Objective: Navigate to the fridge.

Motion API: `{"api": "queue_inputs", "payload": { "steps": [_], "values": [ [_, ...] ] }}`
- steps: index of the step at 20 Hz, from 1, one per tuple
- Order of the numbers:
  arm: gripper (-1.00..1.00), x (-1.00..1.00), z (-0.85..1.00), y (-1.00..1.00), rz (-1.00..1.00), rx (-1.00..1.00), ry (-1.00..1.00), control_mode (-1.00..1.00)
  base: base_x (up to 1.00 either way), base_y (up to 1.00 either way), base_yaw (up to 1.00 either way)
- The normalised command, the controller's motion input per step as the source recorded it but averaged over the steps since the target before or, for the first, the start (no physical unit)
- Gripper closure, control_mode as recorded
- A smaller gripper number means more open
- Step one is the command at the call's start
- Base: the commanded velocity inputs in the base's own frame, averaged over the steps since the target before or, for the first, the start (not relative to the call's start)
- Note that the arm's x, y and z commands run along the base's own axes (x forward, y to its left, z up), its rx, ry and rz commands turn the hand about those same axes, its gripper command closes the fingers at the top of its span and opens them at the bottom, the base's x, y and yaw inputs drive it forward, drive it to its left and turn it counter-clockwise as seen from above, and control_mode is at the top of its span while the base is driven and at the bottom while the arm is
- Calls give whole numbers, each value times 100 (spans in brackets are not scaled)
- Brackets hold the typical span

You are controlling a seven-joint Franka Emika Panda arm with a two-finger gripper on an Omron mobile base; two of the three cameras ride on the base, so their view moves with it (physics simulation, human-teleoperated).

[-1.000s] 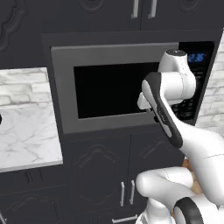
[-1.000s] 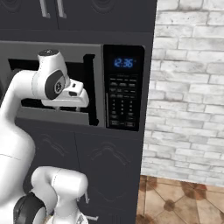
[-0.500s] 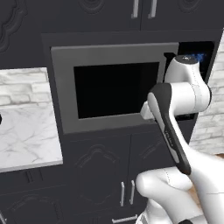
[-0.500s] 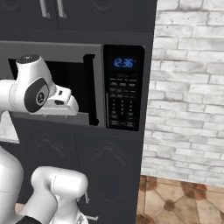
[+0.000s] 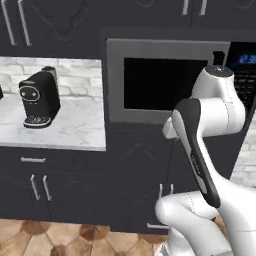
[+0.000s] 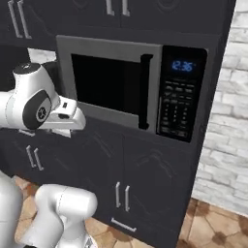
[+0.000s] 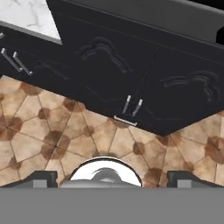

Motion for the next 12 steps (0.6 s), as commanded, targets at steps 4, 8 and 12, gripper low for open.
{"api": "queue_inputs", "payload": {
  "steps": [4, 8, 12],
  "values": [
    [-100, 0, 0, 0, 0, 0, 0, 100, -34, 4, 84],
    [-100, 0, 0, 0, 0, 0, 0, 100, -13, 1, 90],
    [-100, 0, 0, 0, 0, 0, 0, 100, -1, 4, 86]
  ]
}}
